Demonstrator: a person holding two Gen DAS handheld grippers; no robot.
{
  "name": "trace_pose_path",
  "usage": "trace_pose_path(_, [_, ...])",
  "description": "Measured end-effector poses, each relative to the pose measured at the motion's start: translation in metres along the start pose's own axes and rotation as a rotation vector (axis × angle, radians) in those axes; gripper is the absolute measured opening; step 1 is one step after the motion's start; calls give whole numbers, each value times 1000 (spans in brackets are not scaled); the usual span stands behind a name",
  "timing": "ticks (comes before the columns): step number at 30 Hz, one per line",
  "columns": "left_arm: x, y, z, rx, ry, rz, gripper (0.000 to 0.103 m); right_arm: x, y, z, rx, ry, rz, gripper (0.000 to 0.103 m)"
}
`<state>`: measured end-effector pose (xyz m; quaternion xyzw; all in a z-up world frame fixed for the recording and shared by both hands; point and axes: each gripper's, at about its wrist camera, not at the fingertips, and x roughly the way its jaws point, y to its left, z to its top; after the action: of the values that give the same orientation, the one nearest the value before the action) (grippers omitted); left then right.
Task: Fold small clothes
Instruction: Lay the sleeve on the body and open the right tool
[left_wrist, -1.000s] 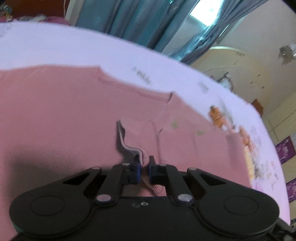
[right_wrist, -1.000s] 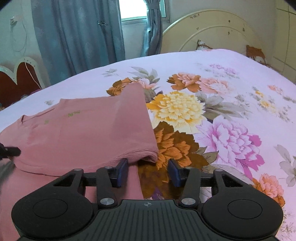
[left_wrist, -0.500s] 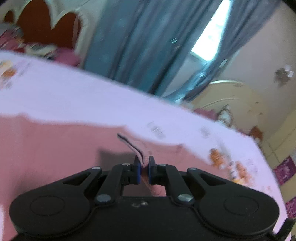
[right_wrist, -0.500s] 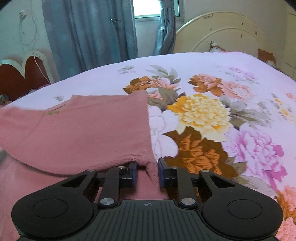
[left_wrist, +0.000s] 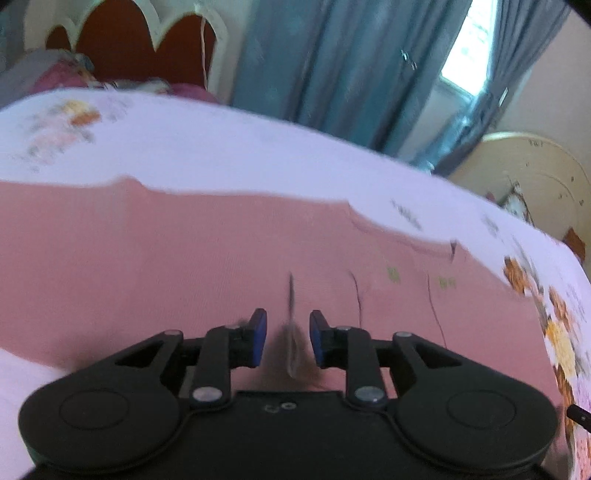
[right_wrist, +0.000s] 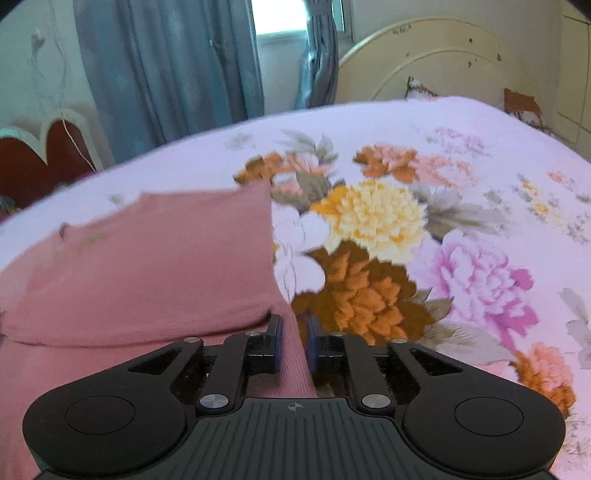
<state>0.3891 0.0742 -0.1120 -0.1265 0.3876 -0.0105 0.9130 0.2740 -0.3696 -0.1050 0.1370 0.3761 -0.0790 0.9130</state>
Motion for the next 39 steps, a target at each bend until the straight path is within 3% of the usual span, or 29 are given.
trace_pose_path(1, [-4,-1,4,3,-15,-7,26,-1,0,4,-5,-15,1,49])
trace_pose_path(2, [-5,-5,6,13,-21,-20,26,1,1,9,-9,-29,3,50])
trace_pose_path(7, [17,-40,4,86,4,-81,26,40,7,36,-6,2,44,50])
trace_pose_path(14, [49,-52,-10,142,72,-74,26,106,11,68,20,46,69,49])
trace_pose_path(18, [53,-47,-15,159,69,-65,27,138,12,83,36,70,80,26])
trace_pose_path(21, [53,-47,-14,160,71,-61,28,151,17,90,24,69,84,23])
trace_pose_path(22, [54,-48,-14,163,70,-59,29,152,20,91,9,64,81,8])
trace_pose_path(27, [55,-51,-16,187,55,-44,29,151,21,80,-44,-3,19,7])
trace_pose_path(31, [50,-50,-11,170,70,-41,35,139,31,81,-49,-21,-15,10])
trace_pose_path(35, [36,-44,-5,147,42,-21,64,107,54,75,-107,-54,41,17])
trace_pose_path(37, [27,-42,-2,150,25,-17,64,92,70,68,-132,-52,101,29])
trace_pose_path(39, [19,-36,0,146,23,-13,65,81,93,56,-189,-45,147,31])
